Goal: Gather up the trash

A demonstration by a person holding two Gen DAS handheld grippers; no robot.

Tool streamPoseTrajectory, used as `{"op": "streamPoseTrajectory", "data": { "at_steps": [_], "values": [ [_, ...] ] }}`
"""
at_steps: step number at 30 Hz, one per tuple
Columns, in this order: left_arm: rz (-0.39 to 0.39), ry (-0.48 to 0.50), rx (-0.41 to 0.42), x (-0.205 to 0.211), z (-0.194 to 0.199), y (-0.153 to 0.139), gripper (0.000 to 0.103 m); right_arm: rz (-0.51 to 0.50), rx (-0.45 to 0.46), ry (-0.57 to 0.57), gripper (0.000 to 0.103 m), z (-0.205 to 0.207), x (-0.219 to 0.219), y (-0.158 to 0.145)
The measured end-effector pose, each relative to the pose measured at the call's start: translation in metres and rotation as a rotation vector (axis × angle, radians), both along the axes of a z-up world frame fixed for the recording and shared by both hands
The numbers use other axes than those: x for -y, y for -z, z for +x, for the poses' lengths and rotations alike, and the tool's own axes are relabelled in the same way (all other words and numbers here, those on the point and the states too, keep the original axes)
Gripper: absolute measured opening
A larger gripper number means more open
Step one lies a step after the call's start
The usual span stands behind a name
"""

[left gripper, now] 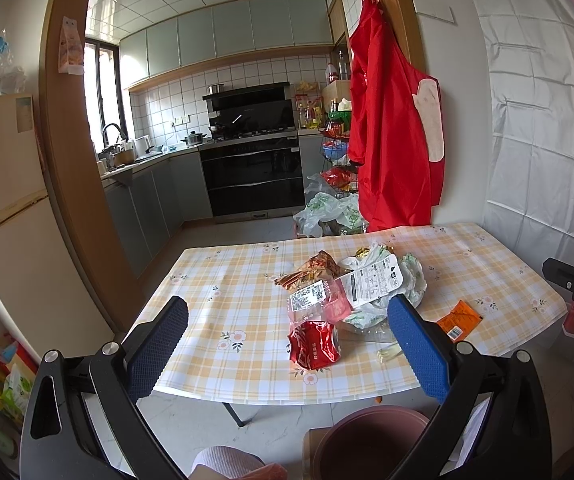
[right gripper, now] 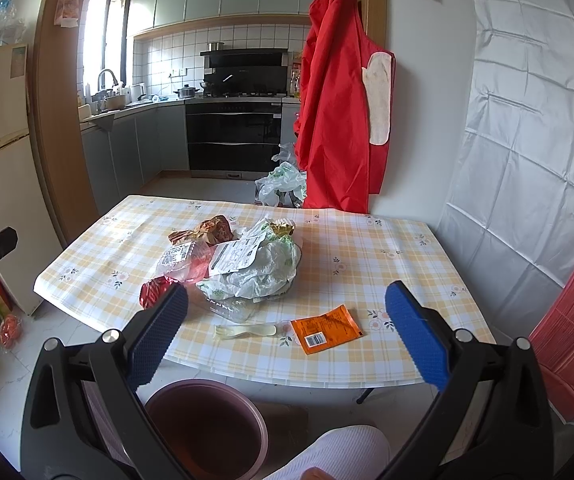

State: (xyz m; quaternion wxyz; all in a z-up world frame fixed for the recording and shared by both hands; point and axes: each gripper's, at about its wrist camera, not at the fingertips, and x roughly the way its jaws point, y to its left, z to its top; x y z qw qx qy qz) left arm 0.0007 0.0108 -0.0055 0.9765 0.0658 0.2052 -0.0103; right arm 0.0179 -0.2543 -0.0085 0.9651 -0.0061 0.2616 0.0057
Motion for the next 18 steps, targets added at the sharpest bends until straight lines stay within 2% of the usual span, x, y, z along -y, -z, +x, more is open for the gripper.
{"op": "streamPoseTrajectory", "data": {
  "at_steps": [18],
  "values": [
    [0.0, -0.003, -0.009, -0.001, -0.002, 0.005, 0.098, -0.003, -0.012, -0.002, 0.097, -0.001, -0.003, 0.01]
  ]
}}
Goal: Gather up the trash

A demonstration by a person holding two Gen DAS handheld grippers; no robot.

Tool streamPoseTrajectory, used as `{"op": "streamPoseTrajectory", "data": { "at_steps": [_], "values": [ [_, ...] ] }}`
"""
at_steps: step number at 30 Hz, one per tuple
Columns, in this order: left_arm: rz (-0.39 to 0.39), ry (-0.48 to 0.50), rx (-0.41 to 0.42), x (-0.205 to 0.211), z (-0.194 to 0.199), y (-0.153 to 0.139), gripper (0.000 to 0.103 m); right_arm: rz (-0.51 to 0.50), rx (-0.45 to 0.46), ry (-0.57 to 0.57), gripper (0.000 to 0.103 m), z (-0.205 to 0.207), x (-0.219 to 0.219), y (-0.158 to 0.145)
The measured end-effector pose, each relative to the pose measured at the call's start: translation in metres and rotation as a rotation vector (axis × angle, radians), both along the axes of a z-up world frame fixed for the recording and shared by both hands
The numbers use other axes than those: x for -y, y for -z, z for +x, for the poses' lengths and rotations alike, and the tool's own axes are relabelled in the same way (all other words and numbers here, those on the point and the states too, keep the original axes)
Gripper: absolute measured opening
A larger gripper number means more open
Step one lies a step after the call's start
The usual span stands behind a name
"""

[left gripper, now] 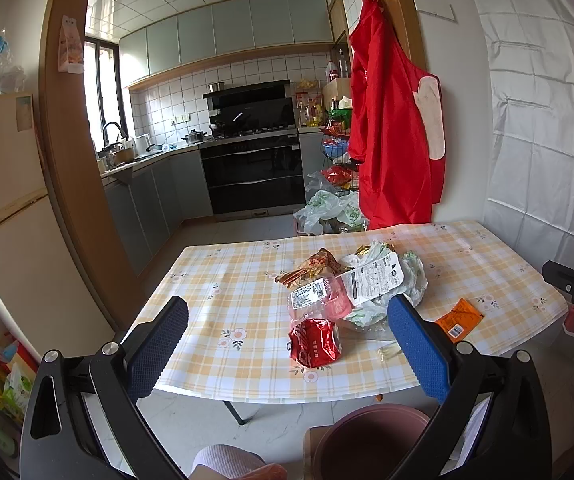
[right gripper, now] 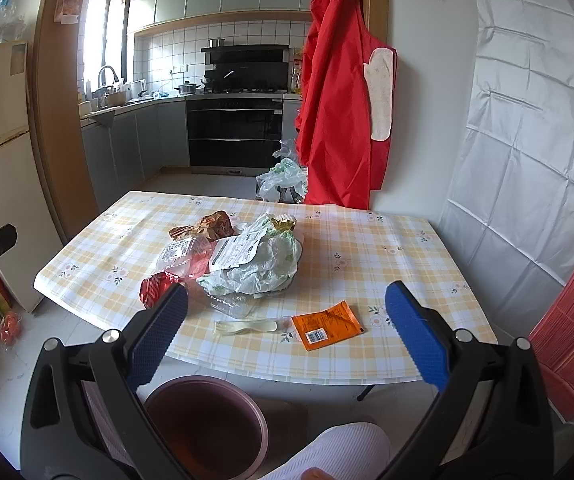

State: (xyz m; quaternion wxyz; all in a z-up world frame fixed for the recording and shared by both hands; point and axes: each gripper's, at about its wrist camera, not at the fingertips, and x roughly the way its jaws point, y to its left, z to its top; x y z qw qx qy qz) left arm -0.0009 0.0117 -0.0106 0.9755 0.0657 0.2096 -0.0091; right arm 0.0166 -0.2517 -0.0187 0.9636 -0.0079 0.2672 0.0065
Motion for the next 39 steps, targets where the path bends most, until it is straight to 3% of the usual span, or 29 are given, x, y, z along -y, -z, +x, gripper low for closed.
{"op": "streamPoseTrajectory", "data": {
  "at_steps": [9, 14, 20, 24, 28, 32, 36, 39],
  "values": [
    [-0.007, -0.001, -0.014, -0.001, 0.003, 0.002, 0.098, 0.027, -0.012, 0.01, 0.097, 0.002, 0.001, 0.005],
    [-0.05, 0.026, -0.05, -0.007, 0.012, 0.008, 0.098, 0.111, -0.015, 0.046, 0.097, 0.009, 0.013, 0.014],
    [-0.166, 0.066, -0.127, -0.027, 0.041, 0.045, 0.098, 0.176, -0.083, 0.069, 0.097, 0.035, 0.028, 0.059],
    [-0.161, 0.011, -0.152, -0.038, 0.06, 0.075, 0.098, 0.237, -0.179, 0.043, 0.097, 0.057, 0.033, 0.098],
    [-0.175, -0.027, -0.125, -0.05, 0.073, 0.103, 0.098, 0.269, -0.229, 0.033, 0.097, 0.071, 0.035, 0.128],
    [-0.171, -0.036, -0.227, -0.057, 0.094, 0.13, 0.098, 0.25, -0.229, 0.04, 0.097, 0.083, 0.031, 0.149],
    [-0.17, -0.05, -0.284, -0.058, 0.108, 0.152, 0.098, 0.254, -0.3, 0.024, 0.097, 0.098, 0.03, 0.171],
    [-0.189, -0.046, -0.309, -0.059, 0.122, 0.165, 0.098, 0.194, -0.342, 0.049, 0.097, 0.107, 0.026, 0.186]
  ]
}}
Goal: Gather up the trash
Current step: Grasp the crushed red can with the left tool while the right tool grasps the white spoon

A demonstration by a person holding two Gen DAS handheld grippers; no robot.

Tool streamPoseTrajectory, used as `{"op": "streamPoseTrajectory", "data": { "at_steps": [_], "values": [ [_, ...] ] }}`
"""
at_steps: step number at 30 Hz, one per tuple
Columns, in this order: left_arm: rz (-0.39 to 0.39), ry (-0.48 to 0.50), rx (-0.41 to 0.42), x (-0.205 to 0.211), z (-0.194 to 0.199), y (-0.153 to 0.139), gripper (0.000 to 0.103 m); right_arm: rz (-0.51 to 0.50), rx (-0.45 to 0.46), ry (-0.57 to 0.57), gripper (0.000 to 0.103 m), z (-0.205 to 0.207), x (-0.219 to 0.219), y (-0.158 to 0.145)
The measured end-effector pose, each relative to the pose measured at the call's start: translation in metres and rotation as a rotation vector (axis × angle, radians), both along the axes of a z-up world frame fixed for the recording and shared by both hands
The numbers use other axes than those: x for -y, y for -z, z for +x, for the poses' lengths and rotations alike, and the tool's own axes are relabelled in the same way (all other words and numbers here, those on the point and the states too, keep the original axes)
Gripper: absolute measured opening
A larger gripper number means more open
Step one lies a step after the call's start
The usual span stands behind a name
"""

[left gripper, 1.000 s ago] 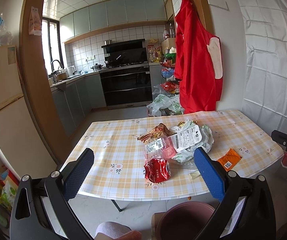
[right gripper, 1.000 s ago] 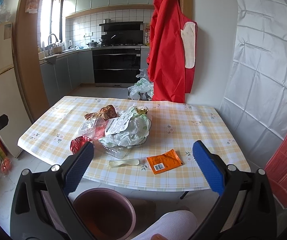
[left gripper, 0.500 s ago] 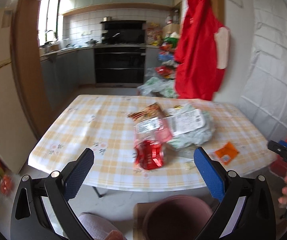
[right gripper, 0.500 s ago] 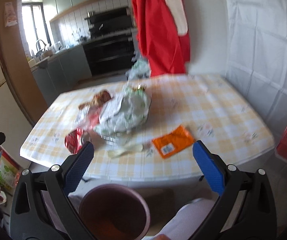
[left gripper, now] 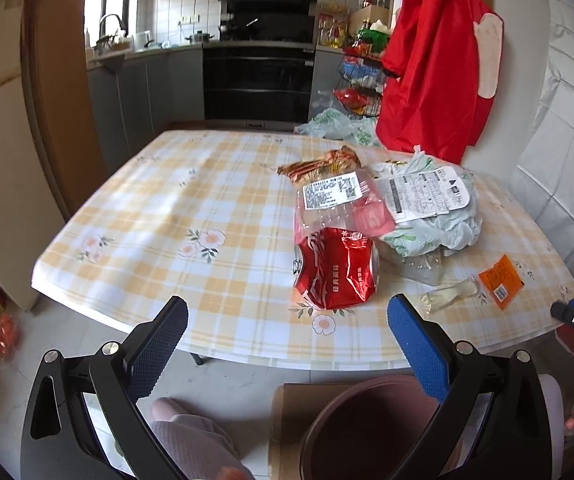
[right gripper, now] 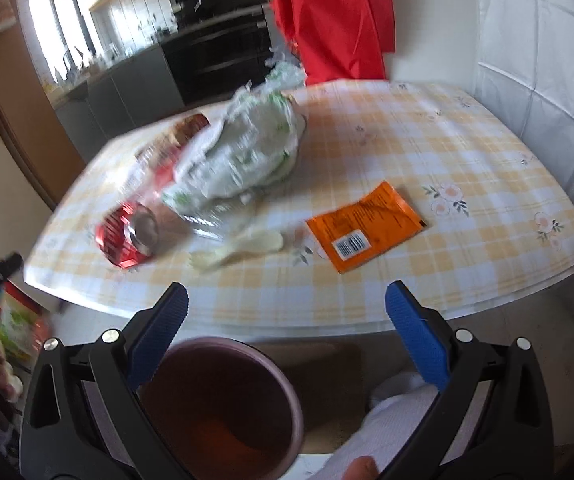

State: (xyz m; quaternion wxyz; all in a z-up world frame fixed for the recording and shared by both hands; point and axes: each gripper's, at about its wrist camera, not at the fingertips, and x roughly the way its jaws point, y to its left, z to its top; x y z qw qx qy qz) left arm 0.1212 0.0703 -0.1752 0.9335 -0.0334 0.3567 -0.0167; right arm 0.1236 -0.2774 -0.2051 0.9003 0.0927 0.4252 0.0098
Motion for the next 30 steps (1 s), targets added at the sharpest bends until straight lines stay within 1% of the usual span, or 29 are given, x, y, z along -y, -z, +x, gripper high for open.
{"op": "streamPoseTrajectory", "data": {
  "at_steps": [2, 5, 7, 9, 11, 13, 16, 20, 22, 24, 30],
  "values": [
    [-0.01, 0.005, -0.014, 0.0, 0.01, 0.008, 0.098, 0.014, -0.017, 0.007, 0.097, 0.004, 0.001, 0.01],
    [-0.011, 0.024, -0.036, 0.002, 0.027, 0.019, 0.095, 0.088, -0.055, 0.017, 0.097, 0.011, 0.007, 0.025],
    [-0.007, 0.043, -0.051, 0.005, 0.036, 0.024, 0.085, 0.148, -0.073, 0.014, 0.097, 0.017, 0.007, 0.035],
    [-0.008, 0.061, -0.067, 0.008, 0.045, 0.03, 0.081, 0.177, -0.084, 0.012, 0.097, 0.021, 0.002, 0.041],
    [-0.005, 0.066, -0.069, 0.009, 0.051, 0.034, 0.081, 0.189, -0.104, 0.005, 0.097, 0.031, -0.01, 0.05],
    [0.003, 0.067, -0.072, 0.009, 0.059, 0.038, 0.081, 0.186, -0.112, 0.013, 0.097, 0.042, -0.022, 0.055],
    [0.001, 0.06, -0.083, 0.006, 0.07, 0.045, 0.081, 0.164, -0.096, 0.029, 0.097, 0.062, -0.045, 0.06],
    [-0.02, 0.051, -0.095, 0.0, 0.083, 0.053, 0.081, 0.096, -0.081, 0.047, 0.097, 0.091, -0.074, 0.067],
    [-0.026, 0.06, -0.101, -0.001, 0.088, 0.056, 0.081, 0.111, -0.095, 0.061, 0.097, 0.104, -0.08, 0.072],
    [-0.033, 0.071, -0.102, -0.002, 0.092, 0.058, 0.081, 0.126, -0.137, 0.101, 0.097, 0.115, -0.083, 0.079],
    [-0.044, 0.094, -0.119, -0.002, 0.101, 0.068, 0.081, 0.033, -0.164, 0.24, 0.097, 0.135, -0.09, 0.085]
  ]
}}
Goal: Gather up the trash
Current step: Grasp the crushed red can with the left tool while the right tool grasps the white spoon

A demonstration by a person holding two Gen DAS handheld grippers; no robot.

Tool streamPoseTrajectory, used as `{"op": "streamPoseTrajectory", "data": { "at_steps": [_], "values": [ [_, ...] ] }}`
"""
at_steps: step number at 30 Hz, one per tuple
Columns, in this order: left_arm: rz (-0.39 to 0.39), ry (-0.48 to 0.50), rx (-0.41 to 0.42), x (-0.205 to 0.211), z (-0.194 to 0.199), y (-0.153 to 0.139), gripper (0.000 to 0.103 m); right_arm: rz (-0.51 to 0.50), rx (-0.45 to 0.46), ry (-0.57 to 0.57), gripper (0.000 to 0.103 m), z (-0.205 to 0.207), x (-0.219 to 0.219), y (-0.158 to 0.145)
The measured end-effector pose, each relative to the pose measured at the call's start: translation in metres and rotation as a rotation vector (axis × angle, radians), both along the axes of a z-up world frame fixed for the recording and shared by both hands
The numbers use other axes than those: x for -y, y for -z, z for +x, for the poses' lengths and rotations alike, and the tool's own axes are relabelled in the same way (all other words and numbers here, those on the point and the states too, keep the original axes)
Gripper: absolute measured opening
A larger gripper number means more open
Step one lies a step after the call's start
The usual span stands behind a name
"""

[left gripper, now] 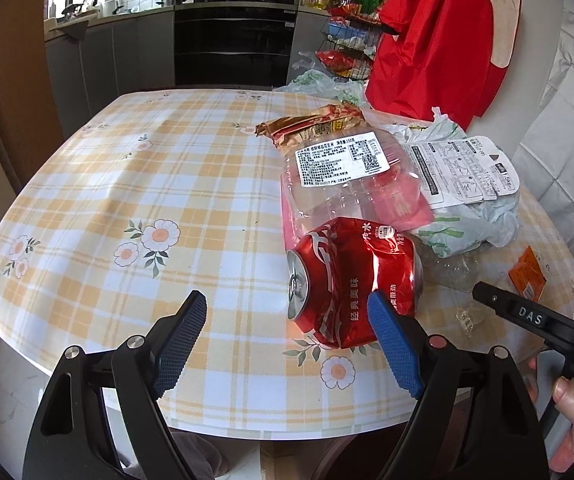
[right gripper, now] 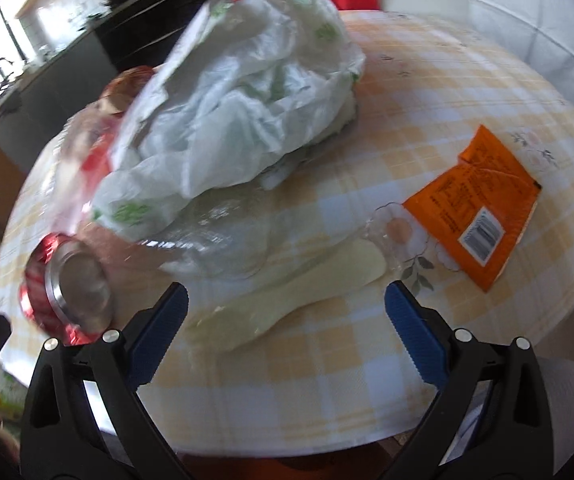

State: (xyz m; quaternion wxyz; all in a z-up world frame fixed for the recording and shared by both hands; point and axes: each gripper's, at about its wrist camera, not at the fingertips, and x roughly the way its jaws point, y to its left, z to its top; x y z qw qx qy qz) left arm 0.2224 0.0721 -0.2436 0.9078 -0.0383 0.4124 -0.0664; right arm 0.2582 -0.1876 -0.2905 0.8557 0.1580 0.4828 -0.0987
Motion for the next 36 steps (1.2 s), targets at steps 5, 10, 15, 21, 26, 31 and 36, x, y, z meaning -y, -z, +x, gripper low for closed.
{"op": "streamPoseTrajectory", "data": {
  "at_steps": [5, 10, 15, 21, 26, 31, 36],
  "values": [
    [-0.008, 0.005, -0.005, 0.002, 0.004, 0.006, 0.081, -0.061, -0.021, -0.034, 0.097, 0.006, -0.005, 0.012],
    [-0.032, 0.014, -0.004, 0.002, 0.004, 0.008, 0.081, -0.097, 0.008, -0.115, 0.089, -0.003, -0.005, 0.013],
    [-0.041, 0.023, -0.004, 0.004, 0.005, 0.009, 0.081, -0.08, 0.045, -0.208, 0.049, -0.02, 0.006, 0.01],
    [-0.071, 0.03, -0.02, 0.007, 0.01, 0.016, 0.075, -0.002, 0.09, -0.314, 0.025, -0.033, 0.022, 0.009],
    [-0.082, 0.03, -0.037, 0.009, 0.015, 0.023, 0.073, 0.02, 0.108, -0.368, 0.024, -0.035, 0.016, 0.01],
    [-0.084, 0.01, -0.045, 0.008, 0.022, 0.026, 0.073, 0.006, 0.11, -0.368, 0.024, -0.036, 0.01, 0.01],
    [-0.106, -0.003, -0.048, 0.006, 0.03, 0.029, 0.072, 0.029, 0.115, -0.374, 0.023, -0.037, 0.013, 0.01]
  ]
}}
